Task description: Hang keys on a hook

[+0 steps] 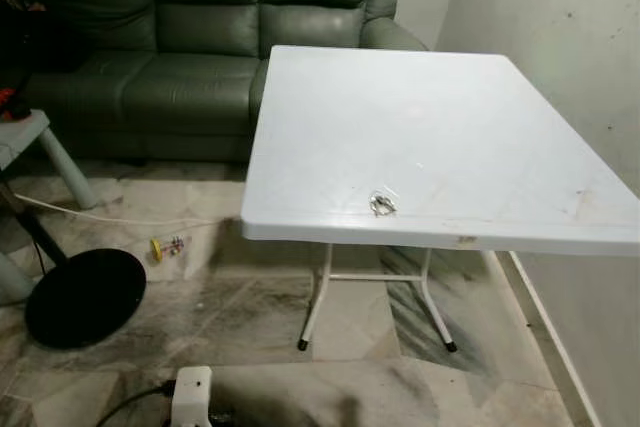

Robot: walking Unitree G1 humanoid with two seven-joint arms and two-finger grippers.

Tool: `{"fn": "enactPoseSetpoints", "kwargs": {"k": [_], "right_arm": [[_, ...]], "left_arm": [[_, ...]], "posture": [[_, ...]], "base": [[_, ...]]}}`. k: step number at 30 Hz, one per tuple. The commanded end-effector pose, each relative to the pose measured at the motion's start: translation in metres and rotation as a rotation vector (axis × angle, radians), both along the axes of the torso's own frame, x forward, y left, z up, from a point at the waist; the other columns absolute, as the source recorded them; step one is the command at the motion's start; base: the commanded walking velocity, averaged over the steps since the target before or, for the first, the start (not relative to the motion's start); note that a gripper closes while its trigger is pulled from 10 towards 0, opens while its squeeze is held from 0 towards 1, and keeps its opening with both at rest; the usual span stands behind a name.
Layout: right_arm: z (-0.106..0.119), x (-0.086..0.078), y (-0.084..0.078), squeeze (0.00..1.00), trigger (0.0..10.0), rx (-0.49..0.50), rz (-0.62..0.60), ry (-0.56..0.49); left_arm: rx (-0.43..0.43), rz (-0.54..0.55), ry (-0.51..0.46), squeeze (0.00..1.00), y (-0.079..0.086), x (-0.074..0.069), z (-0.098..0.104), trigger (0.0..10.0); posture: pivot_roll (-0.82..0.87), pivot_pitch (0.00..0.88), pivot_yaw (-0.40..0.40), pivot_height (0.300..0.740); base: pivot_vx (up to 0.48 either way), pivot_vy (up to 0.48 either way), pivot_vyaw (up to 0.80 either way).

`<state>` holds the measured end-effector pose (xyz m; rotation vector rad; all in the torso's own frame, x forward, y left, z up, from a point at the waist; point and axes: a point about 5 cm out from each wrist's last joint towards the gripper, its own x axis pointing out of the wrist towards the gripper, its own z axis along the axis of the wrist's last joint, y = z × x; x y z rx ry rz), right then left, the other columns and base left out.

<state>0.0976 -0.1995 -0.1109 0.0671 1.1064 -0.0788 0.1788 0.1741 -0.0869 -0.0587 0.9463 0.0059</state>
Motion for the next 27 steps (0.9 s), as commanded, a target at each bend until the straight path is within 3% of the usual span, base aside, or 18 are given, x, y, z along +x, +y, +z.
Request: {"fn": "enactPoseSetpoints", "kwargs": {"k": [1, 6, 11, 14, 15, 16, 17, 19, 22, 27], "right_arm": [[0.0, -0.004, -0.005, 0.0, 10.0, -0.008, -0.004, 0.011], [0.002, 0.0, -0.007, 0.0, 10.0, -0.01, 0.012, -0.026], [0.011, 0.022, -0.01, 0.0, 10.0, -0.008, 0.041, -0.152], [0.014, 0.028, -0.011, 0.0, 10.0, -0.007, 0.052, -0.188], [0.023, 0.044, -0.014, 0.0, 10.0, -0.009, 0.072, -0.276], [0.023, 0.044, -0.014, 0.0, 10.0, -0.009, 0.072, -0.276], [0.031, 0.059, -0.017, 0.0, 10.0, -0.018, 0.09, -0.357], [0.033, 0.062, -0.018, 0.0, 10.0, -0.021, 0.095, -0.377], [0.056, 0.089, -0.019, 0.0, 10.0, -0.033, 0.114, -0.578], [0.071, 0.1, -0.011, 0.0, 10.0, -0.032, 0.133, -0.726]], "left_arm": [[-0.014, -0.027, 0.002, 0.0, -0.009, -0.002, -0.001, 10.0], [-0.016, -0.063, -0.047, 0.0, -0.012, 0.003, 0.002, 10.0], [-0.053, -0.091, -0.189, 0.0, -0.015, 0.024, 0.016, 10.0], [-0.062, -0.097, -0.229, 0.0, -0.016, 0.03, 0.02, 10.0], [-0.077, -0.103, -0.301, 0.0, -0.016, 0.041, 0.029, 10.0], [-0.077, -0.103, -0.301, 0.0, -0.016, 0.041, 0.029, 10.0], [-0.091, -0.105, -0.36, 0.0, -0.017, 0.05, 0.037, 10.0], [-0.093, -0.106, -0.375, 0.0, -0.017, 0.053, 0.039, 10.0], [-0.121, -0.122, -0.516, 0.0, -0.022, 0.072, 0.058, 10.0], [-0.136, -0.113, -0.619, 0.0, -0.023, 0.078, 0.07, 10.0]], "posture": [[0.02, 0.0, -0.045, 0.74], [0.02, 0.0, -0.04, 0.74], [0.02, 0.0, -0.039, 0.74], [0.02, 0.0, -0.04, 0.74], [0.02, 0.0, -0.04, 0.74], [0.02, 0.0, -0.04, 0.74], [0.02, 0.0, -0.04, 0.74], [0.02, 0.0, -0.04, 0.74], [0.01, 0.0, -0.034, 0.74], [0.0, 0.0, -0.025, 0.74]], "base": [[0.0, 0.0, 0.0], [0.0, 0.0, 0.0], [0.0, 0.0, 0.0], [0.0, 0.0, 0.0], [0.0, 0.0, 0.0], [0.0, 0.0, 0.0], [0.0, 0.0, 0.0], [0.0, 0.0, 0.0], [0.0, 0.0, 0.0], [0.0, 0.0, 0.0]]}}
